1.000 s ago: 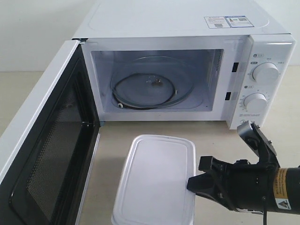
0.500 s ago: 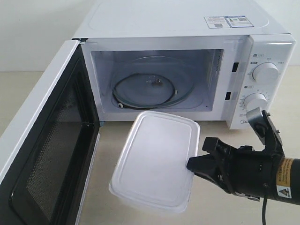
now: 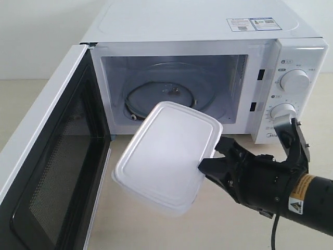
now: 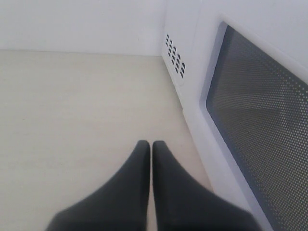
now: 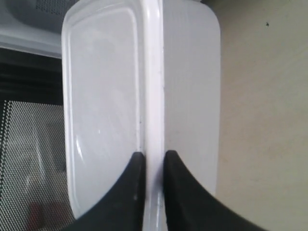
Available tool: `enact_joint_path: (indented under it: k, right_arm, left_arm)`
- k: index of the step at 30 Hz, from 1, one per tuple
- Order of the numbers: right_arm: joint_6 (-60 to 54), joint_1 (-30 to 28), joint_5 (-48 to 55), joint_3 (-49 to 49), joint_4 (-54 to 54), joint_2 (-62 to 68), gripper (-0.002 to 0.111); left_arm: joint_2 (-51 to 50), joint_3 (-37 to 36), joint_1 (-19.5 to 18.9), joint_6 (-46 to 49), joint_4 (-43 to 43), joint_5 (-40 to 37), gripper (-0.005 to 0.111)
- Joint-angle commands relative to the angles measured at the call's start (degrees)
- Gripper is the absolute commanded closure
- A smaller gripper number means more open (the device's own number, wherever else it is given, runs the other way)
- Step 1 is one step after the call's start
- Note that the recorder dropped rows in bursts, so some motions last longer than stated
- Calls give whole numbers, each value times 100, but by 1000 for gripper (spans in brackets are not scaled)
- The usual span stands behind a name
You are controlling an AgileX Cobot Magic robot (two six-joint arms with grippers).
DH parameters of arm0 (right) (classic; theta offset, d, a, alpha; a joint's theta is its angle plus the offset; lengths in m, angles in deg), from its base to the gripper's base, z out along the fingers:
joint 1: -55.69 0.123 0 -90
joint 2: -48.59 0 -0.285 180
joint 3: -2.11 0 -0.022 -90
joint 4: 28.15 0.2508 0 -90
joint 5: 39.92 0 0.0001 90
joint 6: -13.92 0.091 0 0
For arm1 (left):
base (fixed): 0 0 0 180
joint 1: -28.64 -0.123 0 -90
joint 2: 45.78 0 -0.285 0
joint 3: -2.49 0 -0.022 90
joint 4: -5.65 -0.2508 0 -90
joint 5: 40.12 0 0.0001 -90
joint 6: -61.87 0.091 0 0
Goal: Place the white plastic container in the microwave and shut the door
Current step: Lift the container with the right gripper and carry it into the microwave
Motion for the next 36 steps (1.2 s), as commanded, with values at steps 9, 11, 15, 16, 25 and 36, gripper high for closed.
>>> enact_joint_path:
  k: [9,11,15,16,25,36]
  right_arm:
    - [-824,958,305,487,2506,-5,108]
    - [-982,978,620,730,2714,-5,108]
    - [-1394,995,1140,1166,3275,-5,108]
    - [-1490,995,1167,1234,3418,-5,108]
    - [-2250,995,1182,1560,4944,19,108]
    - [-1392,1003,1059,2384,4672,1041,108]
  left_arm:
    - [8,-23,-15,1,12,83,103]
    - [8,-23,-15,1,12,83,103]
    - [8,-23,-15,1,12,83,103]
    - [8,-23,-15,1,12,83,103]
    - [8,-23,-15,1,12,83,103]
    - [8,-23,-15,1,12,83,103]
